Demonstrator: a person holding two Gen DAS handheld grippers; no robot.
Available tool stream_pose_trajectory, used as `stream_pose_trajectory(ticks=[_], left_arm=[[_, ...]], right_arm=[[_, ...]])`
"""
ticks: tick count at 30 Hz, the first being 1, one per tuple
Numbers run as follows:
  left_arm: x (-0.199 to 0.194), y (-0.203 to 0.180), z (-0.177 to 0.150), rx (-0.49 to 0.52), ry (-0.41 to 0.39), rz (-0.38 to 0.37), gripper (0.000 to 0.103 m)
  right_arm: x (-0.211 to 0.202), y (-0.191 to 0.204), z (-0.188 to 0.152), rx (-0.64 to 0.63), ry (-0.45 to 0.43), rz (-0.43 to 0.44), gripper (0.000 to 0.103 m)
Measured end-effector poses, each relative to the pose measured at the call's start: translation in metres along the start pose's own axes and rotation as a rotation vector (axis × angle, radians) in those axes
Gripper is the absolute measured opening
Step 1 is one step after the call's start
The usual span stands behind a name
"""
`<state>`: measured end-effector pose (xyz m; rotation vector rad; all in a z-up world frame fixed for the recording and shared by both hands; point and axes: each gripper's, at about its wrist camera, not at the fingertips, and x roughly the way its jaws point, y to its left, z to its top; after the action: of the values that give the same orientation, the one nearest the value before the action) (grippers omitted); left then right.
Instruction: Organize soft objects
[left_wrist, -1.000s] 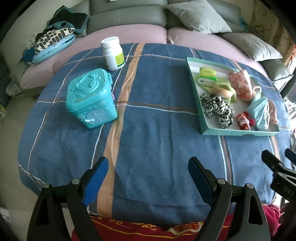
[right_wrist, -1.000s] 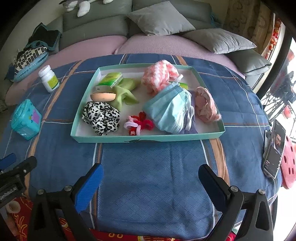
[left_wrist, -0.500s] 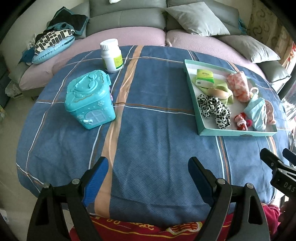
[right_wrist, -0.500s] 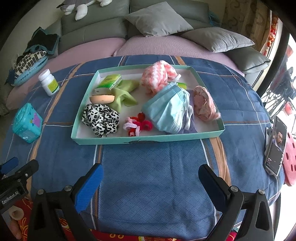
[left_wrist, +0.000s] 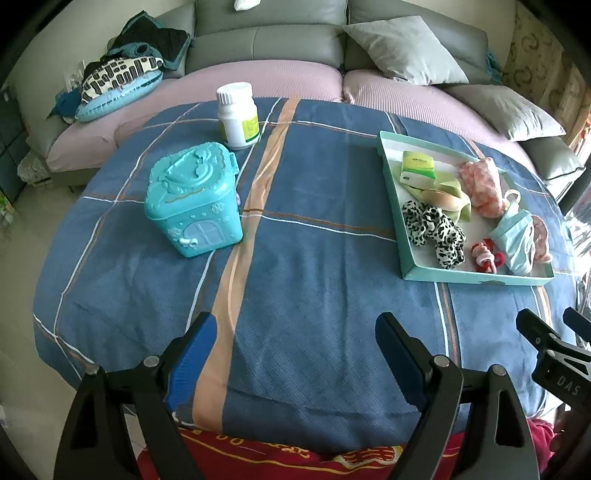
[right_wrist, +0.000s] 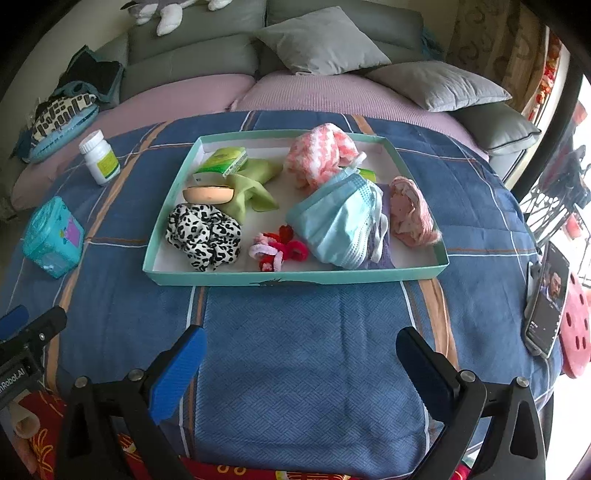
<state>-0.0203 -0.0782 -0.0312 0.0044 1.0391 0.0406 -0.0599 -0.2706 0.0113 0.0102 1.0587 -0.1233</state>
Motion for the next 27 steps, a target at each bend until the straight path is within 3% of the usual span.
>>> stream_pose_trajectory(ticks=[7, 17, 27], left_arm=[[-0.0039, 0.0012, -0.0001, -0.003, -0.021, 0.010, 0.088], [-0.0084, -0.0020, -0.0008, 0.025, -0.039, 0.095, 0.088], [-0.0074, -0.0016, -0.0004, 0.027, -0.036, 0.103, 0.088]], right_arm=[[-0.0008, 0.0050, -0.0004, -0.029, -0.004, -0.016, 0.103], [-0.0015, 0.0069, -0.0005, -0.041, -0.007, -0.035, 0.103], [0.0005, 0.0076, -0.0011, -0.047, 0.002, -0.041, 0.103]])
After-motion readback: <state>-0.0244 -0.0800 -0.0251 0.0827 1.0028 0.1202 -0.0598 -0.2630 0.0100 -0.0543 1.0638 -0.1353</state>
